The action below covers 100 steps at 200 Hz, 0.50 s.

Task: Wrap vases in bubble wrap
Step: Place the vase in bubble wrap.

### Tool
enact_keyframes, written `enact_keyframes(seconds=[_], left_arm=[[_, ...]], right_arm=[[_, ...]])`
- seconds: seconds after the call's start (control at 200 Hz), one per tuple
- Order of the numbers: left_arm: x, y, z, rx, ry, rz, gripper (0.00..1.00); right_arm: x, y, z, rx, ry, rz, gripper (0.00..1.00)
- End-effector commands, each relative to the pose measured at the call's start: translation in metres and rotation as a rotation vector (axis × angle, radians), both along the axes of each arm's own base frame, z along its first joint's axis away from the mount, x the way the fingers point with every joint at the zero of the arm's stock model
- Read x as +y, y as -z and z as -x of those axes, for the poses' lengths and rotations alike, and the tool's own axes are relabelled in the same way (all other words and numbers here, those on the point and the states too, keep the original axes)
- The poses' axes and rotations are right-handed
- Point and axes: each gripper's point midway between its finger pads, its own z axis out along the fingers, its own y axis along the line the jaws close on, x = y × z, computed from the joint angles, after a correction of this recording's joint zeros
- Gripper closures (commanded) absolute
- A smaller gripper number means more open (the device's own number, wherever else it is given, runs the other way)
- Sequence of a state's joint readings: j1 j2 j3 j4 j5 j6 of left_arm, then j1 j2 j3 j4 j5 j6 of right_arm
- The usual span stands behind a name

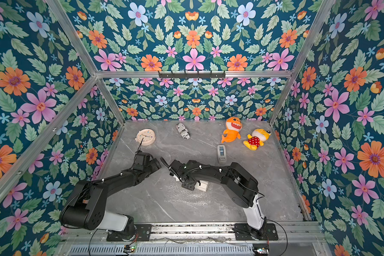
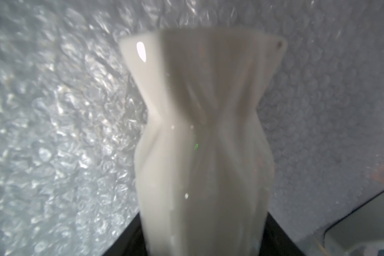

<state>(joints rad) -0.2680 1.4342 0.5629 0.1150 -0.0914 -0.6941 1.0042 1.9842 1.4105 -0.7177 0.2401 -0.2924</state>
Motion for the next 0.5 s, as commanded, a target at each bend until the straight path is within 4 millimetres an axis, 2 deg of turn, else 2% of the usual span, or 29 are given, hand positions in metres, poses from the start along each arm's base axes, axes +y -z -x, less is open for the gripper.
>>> enact_keyframes(seconds=[0.0,0.105,0.25,0.495], left_arm=[[0.009,-0.001,0.007,0.007,-0.008,-0.048,0.14],[0.015,-0.003,0.012,-0.001,-0.020,-0.073,0.14],[0.016,-0.003,0.012,-0.007,-0.030,-0.069,0.14],[0.011,0.001,0.006,-0.001,-0.023,-0.051,0.14]], right_arm=[[0.006,-0.009,-0.009,-0.056,-0.048,-0.013,0.49],[0.006,-0.018,-0.010,-0.084,-0.070,-0.002,0.53],[0.004,-0.034,0.002,-0.133,-0.113,0.001,0.55],[0.000,-0.027,0.018,-0.103,-0.118,0.009,0.54]])
